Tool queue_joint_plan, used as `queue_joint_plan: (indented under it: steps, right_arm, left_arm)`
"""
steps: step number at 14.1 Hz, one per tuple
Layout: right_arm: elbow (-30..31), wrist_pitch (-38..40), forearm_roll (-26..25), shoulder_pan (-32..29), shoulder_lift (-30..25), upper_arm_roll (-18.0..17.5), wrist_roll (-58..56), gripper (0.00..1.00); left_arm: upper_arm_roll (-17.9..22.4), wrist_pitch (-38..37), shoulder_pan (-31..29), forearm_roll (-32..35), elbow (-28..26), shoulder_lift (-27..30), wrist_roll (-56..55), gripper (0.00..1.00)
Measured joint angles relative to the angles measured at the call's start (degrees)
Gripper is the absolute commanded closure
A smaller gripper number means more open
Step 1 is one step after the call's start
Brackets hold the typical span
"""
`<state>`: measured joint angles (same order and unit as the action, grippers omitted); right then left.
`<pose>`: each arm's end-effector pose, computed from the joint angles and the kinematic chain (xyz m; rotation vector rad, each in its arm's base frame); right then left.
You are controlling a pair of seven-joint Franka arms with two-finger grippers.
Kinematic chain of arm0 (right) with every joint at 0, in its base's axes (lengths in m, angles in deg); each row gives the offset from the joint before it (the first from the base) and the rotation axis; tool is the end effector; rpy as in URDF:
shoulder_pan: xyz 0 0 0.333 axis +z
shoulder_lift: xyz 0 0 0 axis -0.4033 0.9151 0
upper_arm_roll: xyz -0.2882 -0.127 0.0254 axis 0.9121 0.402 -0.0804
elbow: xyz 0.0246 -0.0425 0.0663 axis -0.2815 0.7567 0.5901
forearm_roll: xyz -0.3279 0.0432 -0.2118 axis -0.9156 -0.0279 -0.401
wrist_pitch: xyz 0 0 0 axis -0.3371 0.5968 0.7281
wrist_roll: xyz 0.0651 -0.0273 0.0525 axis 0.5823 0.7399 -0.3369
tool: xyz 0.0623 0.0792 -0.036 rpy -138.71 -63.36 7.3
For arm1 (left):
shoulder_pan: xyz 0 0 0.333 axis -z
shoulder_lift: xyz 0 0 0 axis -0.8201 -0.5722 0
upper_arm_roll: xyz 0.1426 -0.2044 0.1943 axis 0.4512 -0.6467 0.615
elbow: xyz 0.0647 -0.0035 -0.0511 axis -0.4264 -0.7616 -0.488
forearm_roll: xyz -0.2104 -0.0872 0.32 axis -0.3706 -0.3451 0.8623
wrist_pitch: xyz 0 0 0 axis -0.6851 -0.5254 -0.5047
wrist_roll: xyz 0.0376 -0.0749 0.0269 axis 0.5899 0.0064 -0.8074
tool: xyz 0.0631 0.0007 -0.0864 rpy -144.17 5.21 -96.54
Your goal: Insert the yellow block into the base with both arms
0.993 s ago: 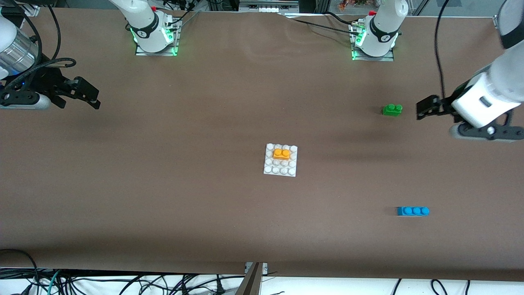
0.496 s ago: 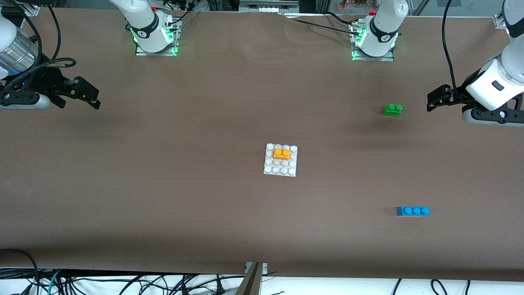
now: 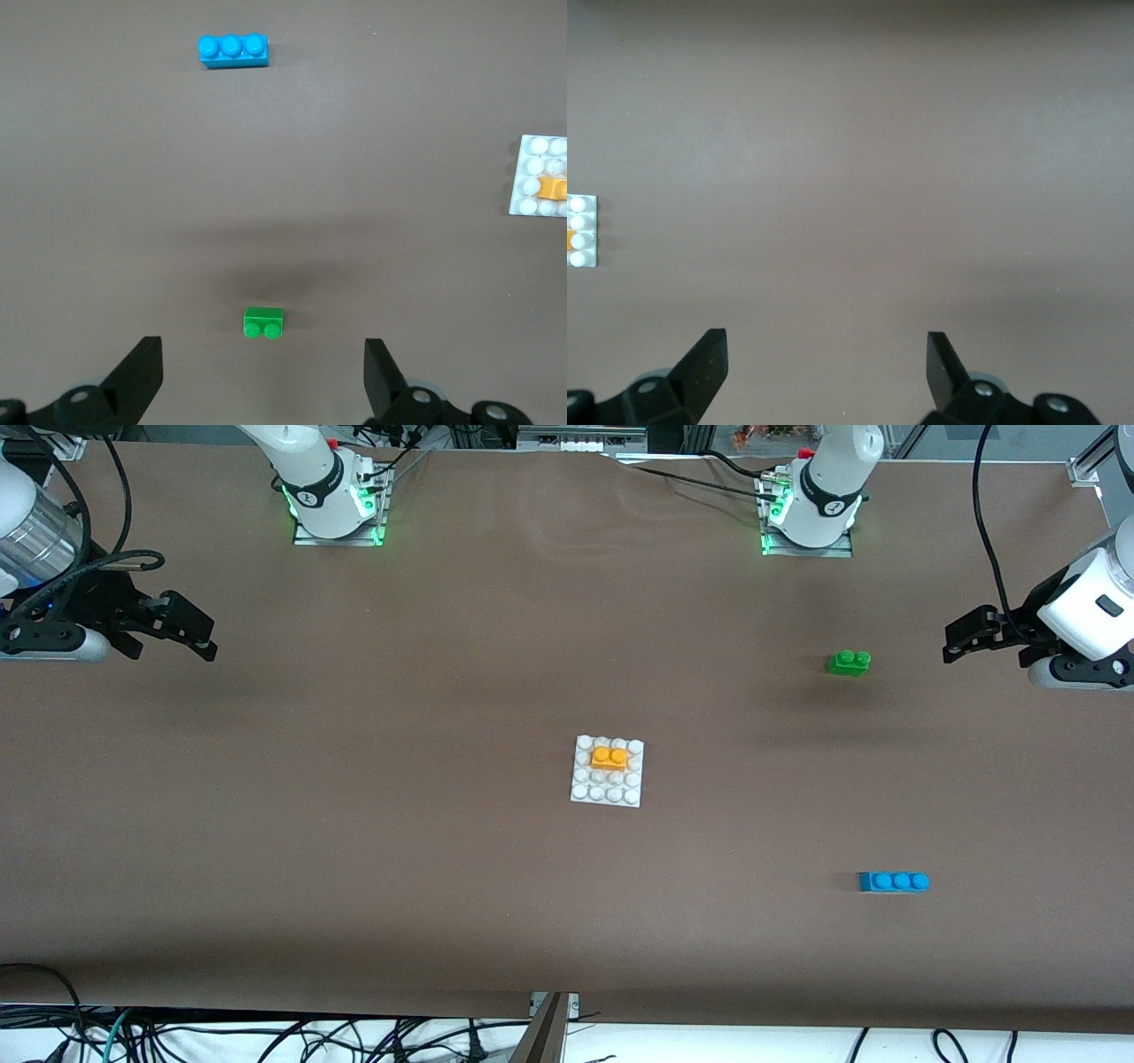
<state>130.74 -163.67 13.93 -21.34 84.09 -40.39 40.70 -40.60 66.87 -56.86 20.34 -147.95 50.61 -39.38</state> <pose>0.5562 0.0665 0.6068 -3.1066 0.0536 -0.1159 0.5589 -0.0054 0.5796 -3.1371 0.0348 0.1347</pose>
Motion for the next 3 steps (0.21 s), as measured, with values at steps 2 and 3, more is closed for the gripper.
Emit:
queue_joint_plan:
  steps: [2, 3]
  right_arm:
    - [0.0, 0.0, 0.0, 0.0, 0.0, 0.0, 0.0, 0.01]
    - [0.0, 0.0, 0.0, 0.0, 0.0, 0.0, 0.0, 0.01]
  left_arm:
    - [-0.1, 0.0, 0.0, 0.0, 0.0, 0.0, 0.0, 0.00]
    - [-0.1, 0.0, 0.0, 0.0, 0.0, 0.1, 0.0, 0.00]
